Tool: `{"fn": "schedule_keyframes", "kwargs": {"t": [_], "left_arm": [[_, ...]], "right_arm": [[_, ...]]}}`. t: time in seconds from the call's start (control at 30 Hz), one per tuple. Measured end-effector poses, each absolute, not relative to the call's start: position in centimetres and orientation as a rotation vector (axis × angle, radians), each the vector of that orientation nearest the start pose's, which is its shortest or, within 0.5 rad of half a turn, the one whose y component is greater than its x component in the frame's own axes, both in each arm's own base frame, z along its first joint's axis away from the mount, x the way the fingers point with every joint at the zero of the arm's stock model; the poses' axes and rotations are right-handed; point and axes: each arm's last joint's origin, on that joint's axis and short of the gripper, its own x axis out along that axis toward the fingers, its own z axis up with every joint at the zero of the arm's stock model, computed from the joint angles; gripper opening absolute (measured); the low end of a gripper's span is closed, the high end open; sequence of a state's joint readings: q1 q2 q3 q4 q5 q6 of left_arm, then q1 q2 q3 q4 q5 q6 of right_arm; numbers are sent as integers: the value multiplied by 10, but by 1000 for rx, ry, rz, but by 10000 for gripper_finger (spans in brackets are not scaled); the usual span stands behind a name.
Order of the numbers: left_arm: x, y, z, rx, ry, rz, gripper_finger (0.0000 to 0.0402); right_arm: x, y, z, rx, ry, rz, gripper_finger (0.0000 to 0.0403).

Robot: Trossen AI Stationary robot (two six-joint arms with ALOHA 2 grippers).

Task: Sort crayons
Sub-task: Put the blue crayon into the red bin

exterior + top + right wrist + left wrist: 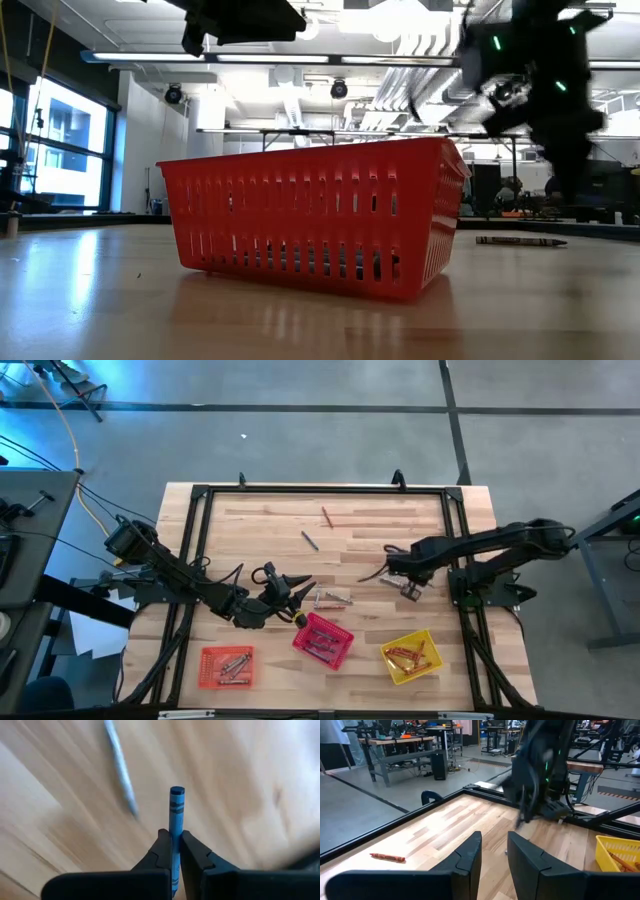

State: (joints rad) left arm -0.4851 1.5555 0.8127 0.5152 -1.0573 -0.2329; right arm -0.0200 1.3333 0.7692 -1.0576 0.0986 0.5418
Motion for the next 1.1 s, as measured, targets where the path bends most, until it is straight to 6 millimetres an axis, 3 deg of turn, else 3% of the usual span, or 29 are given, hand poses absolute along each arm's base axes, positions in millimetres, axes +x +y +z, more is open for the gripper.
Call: {"fn": "schedule_keyframes", "kwargs": {"t": [0.23,0.37,0.5,0.63,0.83,1.1], "left_arm": [[295,-119,227,-66,98,606,78],[297,-115,227,-70,105,585,78],[300,-113,228,-85,108,539,79],[301,-112,228,-84,110,509,79],[305,-113,235,-74,67,391,79],[310,-104,240,-85,29,367,107]], "right_arm": [[232,-3,239,271,889,-454,1],[250,9,271,188,500,-314,1],[257,26,296,83,234,-199,1],[261,40,304,20,134,-135,1],[269,56,295,-3,150,-82,1],[279,62,285,-2,154,-72,1]]}}
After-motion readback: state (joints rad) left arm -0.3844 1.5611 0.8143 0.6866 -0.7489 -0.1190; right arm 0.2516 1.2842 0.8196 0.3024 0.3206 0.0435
